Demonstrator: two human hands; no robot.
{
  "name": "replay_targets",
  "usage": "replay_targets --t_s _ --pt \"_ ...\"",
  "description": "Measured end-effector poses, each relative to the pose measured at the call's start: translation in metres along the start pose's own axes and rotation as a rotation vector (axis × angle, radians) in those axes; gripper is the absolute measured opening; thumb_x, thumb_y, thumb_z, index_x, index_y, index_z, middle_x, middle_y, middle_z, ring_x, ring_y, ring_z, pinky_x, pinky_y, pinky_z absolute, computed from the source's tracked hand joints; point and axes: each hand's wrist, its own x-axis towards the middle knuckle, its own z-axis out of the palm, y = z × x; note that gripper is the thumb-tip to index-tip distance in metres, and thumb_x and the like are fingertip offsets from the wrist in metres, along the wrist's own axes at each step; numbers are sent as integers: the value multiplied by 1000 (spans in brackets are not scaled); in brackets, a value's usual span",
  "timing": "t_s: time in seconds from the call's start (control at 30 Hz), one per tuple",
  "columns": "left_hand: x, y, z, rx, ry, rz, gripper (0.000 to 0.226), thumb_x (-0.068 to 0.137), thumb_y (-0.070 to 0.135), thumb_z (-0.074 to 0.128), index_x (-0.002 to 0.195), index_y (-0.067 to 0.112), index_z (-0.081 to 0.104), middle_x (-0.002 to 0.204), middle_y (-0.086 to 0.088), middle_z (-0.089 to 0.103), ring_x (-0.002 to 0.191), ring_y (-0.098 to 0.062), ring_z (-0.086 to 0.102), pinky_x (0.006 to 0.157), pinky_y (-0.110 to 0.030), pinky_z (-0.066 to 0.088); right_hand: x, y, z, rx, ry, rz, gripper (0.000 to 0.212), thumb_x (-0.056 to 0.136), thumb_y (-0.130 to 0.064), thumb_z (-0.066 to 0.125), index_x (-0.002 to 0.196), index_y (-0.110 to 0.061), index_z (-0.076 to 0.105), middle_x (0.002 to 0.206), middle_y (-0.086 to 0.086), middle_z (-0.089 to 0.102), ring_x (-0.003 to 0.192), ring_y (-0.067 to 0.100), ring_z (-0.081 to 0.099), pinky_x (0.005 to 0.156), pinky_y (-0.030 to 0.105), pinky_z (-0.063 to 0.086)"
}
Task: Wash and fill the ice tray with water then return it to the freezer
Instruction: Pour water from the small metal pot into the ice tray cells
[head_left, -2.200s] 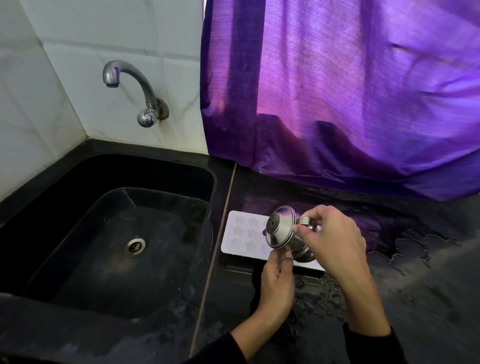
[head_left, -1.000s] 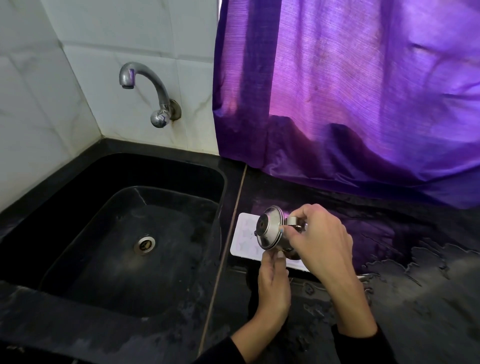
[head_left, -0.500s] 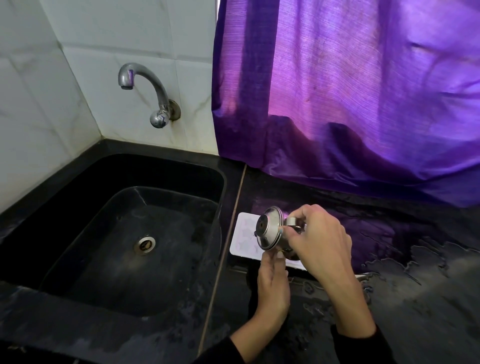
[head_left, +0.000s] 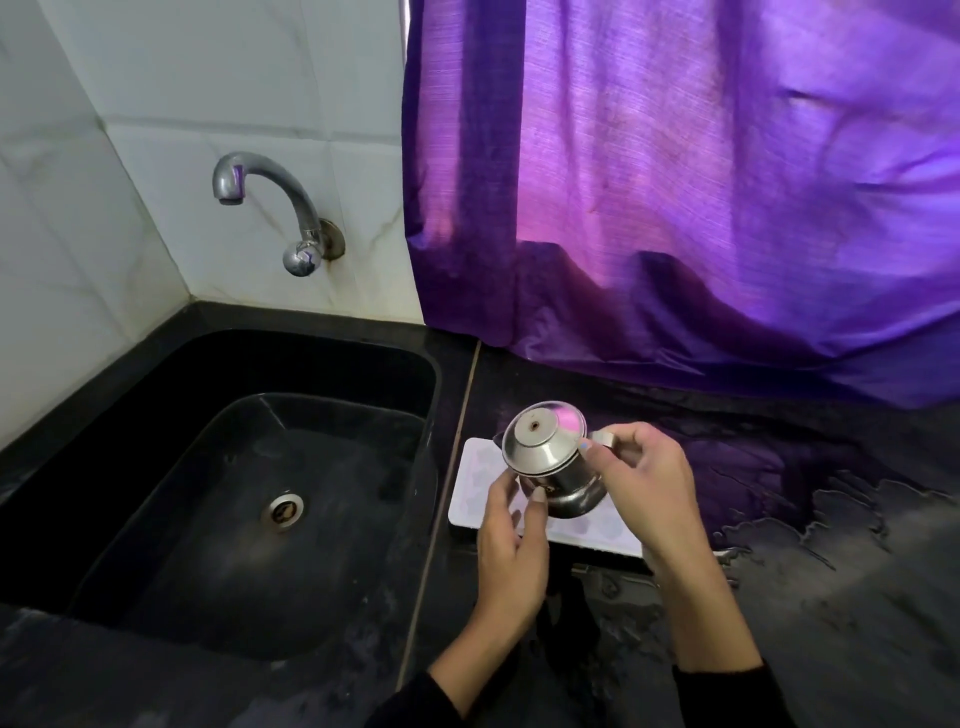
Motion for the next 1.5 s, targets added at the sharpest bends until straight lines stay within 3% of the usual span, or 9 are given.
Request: replay_targets --t_s 0.13,0.33,0.4,0.53,0.7,0.83,0.9,1.23,1.5 --pt "16 7 -2 4 23 30 33 96 20 50 127 30 49 122 19 59 116 7 52 98 -15 40 14 15 5 348 -19 141 10 82 -8 66 77 -13 60 78 1 63 75 15 58 78 35 49" --pt "40 6 1 54 37 28 38 96 9 47 134 18 46 125 13 55 119 -2 51 92 -10 41 29 31 10 592 -8 304 20 86 3 57 73 -11 55 75 1 58 73 10 54 73 27 47" --pt "46 4 3 62 50 11 38 98 13 46 135 17 45 124 10 54 117 -2 51 87 -4 39 34 35 10 612 3 307 21 86 3 55 72 -11 55 75 1 57 73 10 53 74 26 46" --pt "59 5 9 72 69 11 34 99 15 44 132 18 48 115 15 57 114 -4 53 95 -19 40 47 40 11 622 0 308 20 87 3 55 72 -11 55 75 1 56 74 10 53 77 28 46" --pt "82 10 19 95 50 28 32 99 16 43 131 17 51 114 15 59 113 -3 54 94 -17 40 74 43 10 642 -7 304 17 87 0 57 75 -12 56 76 2 57 73 12 52 78 28 47" --pt "107 15 28 137 18 24 41 95 30 46 133 17 49 114 19 59 113 -2 54 96 -22 41 104 38 12 669 11 315 19 87 2 56 74 -12 55 76 1 56 71 10 52 79 28 46" --pt "121 19 34 174 5 19 38 98 24 46 135 15 47 110 22 56 113 -5 54 95 -21 39 121 36 13 690 19 330 19 86 2 56 73 -12 55 76 1 56 72 10 51 77 28 45" --pt "182 23 62 296 43 -5 42 100 22 43 140 11 42 126 5 52 109 -2 42 91 -18 31 199 42 28 711 17 394 19 82 2 56 75 -15 58 78 1 59 79 14 54 87 35 43" --pt "211 15 72 357 96 -58 42 100 23 42 140 10 43 137 -7 52 126 -19 46 95 -21 30 229 50 42 725 -18 441 18 82 1 55 77 -16 57 76 -1 58 76 11 54 88 35 42"
